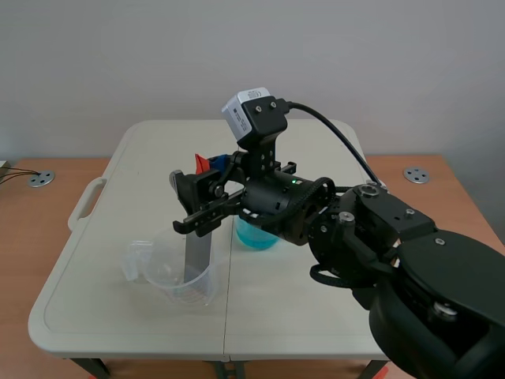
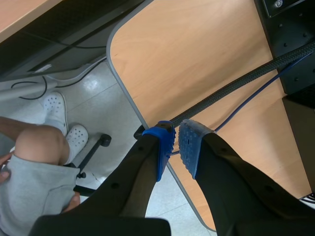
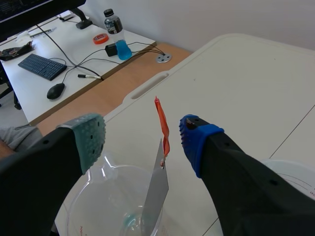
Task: Hold the metal plate by the orange handle, dip it into the blue solution, take it out and point at it, then put the plate back in the beaker on the left.
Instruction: 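Lift the metal plate out of the left beaker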
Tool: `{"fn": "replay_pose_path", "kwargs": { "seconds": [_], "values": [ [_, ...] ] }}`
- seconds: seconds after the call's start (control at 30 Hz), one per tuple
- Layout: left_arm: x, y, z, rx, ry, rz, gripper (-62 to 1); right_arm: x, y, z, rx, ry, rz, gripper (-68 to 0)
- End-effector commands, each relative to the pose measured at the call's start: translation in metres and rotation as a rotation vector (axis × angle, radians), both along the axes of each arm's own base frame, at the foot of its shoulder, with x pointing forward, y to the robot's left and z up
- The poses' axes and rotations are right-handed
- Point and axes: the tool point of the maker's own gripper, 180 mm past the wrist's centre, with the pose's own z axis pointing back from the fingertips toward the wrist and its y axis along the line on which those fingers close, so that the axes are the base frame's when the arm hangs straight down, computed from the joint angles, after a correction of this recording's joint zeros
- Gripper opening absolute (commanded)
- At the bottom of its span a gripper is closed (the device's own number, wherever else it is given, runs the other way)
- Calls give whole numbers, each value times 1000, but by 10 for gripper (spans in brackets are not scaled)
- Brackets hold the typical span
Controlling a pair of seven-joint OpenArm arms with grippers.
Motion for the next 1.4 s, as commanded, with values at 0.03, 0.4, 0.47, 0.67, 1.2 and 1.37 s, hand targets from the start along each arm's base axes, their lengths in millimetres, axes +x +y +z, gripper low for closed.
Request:
{"fn": "replay_pose_path", "kwargs": {
  "seconds": [0.03,0.4,0.47,0.67,1.2,1.37],
  "values": [
    [3,-3,2,-10,-11,3,-525,6,4,20,34,-48,7,-431],
    [7,-3,2,-10,-22,3,-525,5,5,20,37,-49,18,-529],
    [7,-3,2,-10,-22,3,-525,5,5,20,36,-49,18,-549],
    [7,-3,2,-10,-22,3,-525,-3,11,22,47,-53,71,-632],
    [7,-3,2,-10,-22,3,-525,-22,22,33,108,-74,187,-664],
    [7,-3,2,-10,-22,3,-525,-26,24,36,123,-83,211,-662]
  ]
}}
